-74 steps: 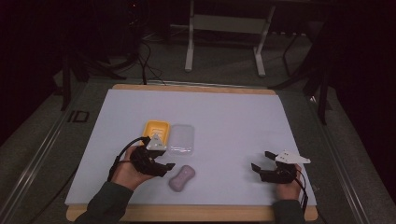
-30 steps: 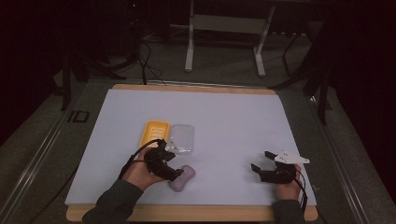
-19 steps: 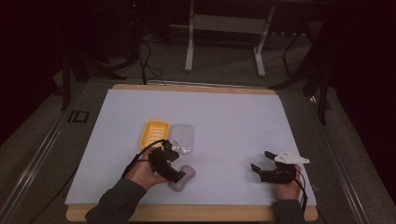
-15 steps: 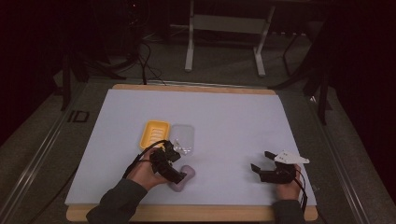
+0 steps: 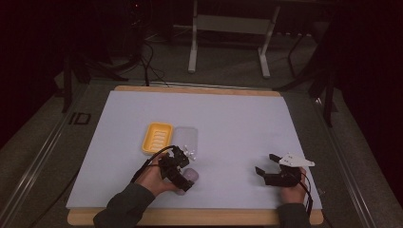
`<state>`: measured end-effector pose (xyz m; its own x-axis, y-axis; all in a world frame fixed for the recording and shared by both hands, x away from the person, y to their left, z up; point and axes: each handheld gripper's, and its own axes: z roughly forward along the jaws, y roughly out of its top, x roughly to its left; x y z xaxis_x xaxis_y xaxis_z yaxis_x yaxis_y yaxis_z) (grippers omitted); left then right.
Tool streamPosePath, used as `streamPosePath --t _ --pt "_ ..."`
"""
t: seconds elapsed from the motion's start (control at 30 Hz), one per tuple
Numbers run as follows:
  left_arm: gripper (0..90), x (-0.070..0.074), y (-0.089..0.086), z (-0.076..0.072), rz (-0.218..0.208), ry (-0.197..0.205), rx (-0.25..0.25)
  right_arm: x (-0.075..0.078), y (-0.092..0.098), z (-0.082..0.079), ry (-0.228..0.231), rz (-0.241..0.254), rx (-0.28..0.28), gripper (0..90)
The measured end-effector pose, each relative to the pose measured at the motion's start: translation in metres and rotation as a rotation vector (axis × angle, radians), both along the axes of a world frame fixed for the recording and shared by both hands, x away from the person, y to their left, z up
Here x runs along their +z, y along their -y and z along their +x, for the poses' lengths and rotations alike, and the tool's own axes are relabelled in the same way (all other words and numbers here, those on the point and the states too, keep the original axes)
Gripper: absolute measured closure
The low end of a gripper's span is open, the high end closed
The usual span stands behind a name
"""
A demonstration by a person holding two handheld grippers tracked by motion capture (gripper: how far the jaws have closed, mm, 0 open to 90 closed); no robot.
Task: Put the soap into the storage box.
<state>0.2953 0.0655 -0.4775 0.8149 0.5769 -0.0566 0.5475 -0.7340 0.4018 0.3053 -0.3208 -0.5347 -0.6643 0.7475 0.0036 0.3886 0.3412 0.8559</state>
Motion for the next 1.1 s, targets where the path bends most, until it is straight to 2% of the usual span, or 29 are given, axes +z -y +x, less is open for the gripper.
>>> streamPosePath --t 0.17,0.37,0.47,0.53,0.6,0.7,0.77,0.93,1.0,1.1 --pt "14.7 -0.004 0.004 0.001 0.004 -0.013 -0.002 0.000 0.000 0.000 0.001 -0.001 0.001 16.9" --pt "13.4 -0.015 0.010 0.001 0.044 -0.030 -0.009 0.000 0.000 0.000 -0.001 -0.003 0.001 16.8" --pt "14.8 -0.018 0.012 0.000 0.057 -0.029 -0.032 0.000 0.000 0.000 -0.001 -0.004 0.001 16.9" --pt "22.5 -0.019 0.012 -0.001 0.058 -0.022 -0.066 0.000 0.000 0.000 -0.001 -0.004 0.001 16.8" --pt "25.9 -0.019 0.013 -0.002 0.075 -0.010 -0.070 0.000 0.000 0.000 -0.001 -0.004 0.001 16.9" --pt "34.3 -0.018 0.010 0.000 0.075 -0.014 -0.078 0.000 0.000 0.000 -0.002 -0.003 0.001 16.8" --pt "37.0 -0.017 0.008 0.001 0.072 -0.019 -0.084 0.000 0.000 0.000 -0.001 -0.004 0.001 16.8" --pt "43.1 -0.015 0.006 0.004 0.105 -0.014 -0.107 0.000 -0.001 0.000 -0.002 -0.006 0.000 16.8" --pt "44.1 -0.014 0.005 0.008 0.115 -0.024 -0.112 0.000 -0.001 0.000 -0.003 -0.007 0.000 16.8" --pt "43.9 -0.016 0.006 0.014 0.127 -0.069 -0.115 0.000 -0.001 0.000 -0.005 -0.010 0.001 16.9"
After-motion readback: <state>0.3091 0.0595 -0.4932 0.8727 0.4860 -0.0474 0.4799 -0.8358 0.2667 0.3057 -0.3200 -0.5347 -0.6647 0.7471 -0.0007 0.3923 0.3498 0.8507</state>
